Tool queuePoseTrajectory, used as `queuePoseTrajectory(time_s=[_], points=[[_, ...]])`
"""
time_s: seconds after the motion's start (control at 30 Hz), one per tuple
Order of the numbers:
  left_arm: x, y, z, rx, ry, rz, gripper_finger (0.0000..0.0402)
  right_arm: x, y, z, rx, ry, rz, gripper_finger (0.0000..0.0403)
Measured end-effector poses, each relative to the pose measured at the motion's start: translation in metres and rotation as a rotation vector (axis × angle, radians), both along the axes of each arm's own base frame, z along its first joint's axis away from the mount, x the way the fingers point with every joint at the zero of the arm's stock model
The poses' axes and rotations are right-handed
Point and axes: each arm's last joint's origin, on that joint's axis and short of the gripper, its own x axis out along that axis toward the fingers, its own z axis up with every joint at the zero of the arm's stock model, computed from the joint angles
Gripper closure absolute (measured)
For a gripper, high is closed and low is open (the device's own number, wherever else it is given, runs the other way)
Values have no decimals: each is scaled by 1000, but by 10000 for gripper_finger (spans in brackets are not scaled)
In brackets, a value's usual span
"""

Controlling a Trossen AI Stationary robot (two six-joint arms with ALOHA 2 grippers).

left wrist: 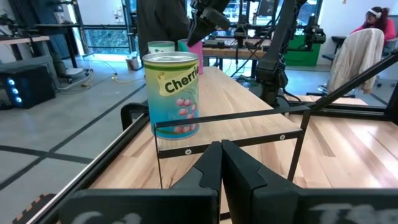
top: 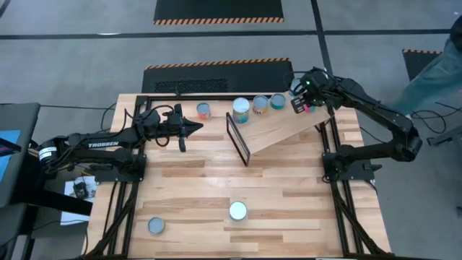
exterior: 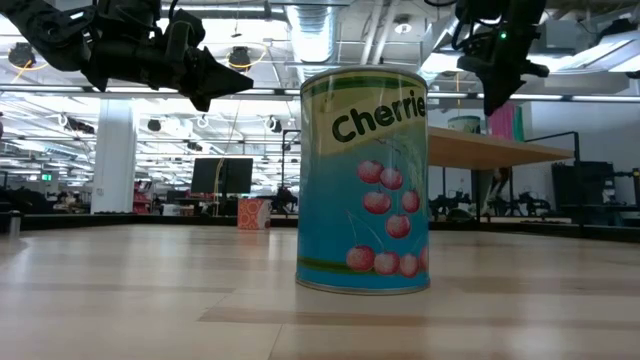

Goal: Pick and place cans onto a shelf
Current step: Adjust the can of chicken soup on the shelf

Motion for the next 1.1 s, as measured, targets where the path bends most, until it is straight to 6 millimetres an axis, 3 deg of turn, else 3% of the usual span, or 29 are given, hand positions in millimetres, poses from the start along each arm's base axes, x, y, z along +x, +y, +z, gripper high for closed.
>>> queuePoseTrajectory(time_s=[0.2,1.1], points=[[0,0,0,0,0,0,401,0,0,0,11,-12,7,358],[0,0,0,1,0,0,401,-2,3,9,33,-19,10,355]])
